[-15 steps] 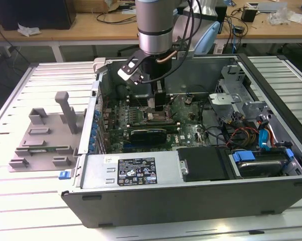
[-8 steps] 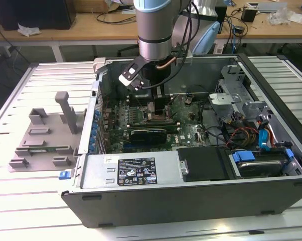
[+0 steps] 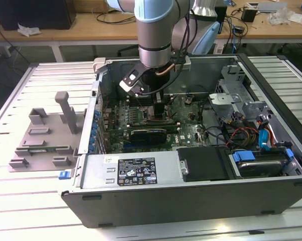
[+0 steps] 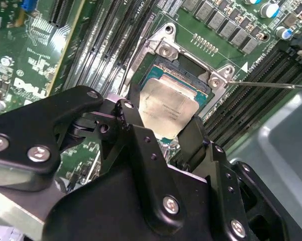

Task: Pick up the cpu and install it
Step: 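Place the cpu into insertion slot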

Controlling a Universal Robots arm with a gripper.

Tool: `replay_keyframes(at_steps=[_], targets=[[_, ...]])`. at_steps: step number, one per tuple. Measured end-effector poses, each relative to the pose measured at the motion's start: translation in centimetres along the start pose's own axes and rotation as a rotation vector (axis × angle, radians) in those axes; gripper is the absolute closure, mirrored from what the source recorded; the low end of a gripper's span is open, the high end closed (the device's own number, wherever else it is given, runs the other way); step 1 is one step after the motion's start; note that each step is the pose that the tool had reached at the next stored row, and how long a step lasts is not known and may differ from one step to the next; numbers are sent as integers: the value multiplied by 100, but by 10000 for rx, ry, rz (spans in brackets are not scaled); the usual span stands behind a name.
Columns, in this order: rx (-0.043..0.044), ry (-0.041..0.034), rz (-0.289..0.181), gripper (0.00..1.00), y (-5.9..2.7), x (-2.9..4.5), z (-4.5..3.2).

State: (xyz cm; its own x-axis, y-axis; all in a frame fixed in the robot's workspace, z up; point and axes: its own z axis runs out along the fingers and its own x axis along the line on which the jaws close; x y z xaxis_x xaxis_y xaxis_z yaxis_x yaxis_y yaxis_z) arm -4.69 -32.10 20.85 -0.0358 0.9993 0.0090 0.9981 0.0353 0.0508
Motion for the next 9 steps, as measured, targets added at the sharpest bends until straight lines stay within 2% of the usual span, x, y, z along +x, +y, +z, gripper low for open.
replay_keyframes(at_steps=[2,5,6,9], targets=[[9,0,1,45,-2,0,33],[10,-1,19,45,-2,0,40],[10,-17,185,45,-2,0,47],[10,-30,245,45,-4,-1,77]])
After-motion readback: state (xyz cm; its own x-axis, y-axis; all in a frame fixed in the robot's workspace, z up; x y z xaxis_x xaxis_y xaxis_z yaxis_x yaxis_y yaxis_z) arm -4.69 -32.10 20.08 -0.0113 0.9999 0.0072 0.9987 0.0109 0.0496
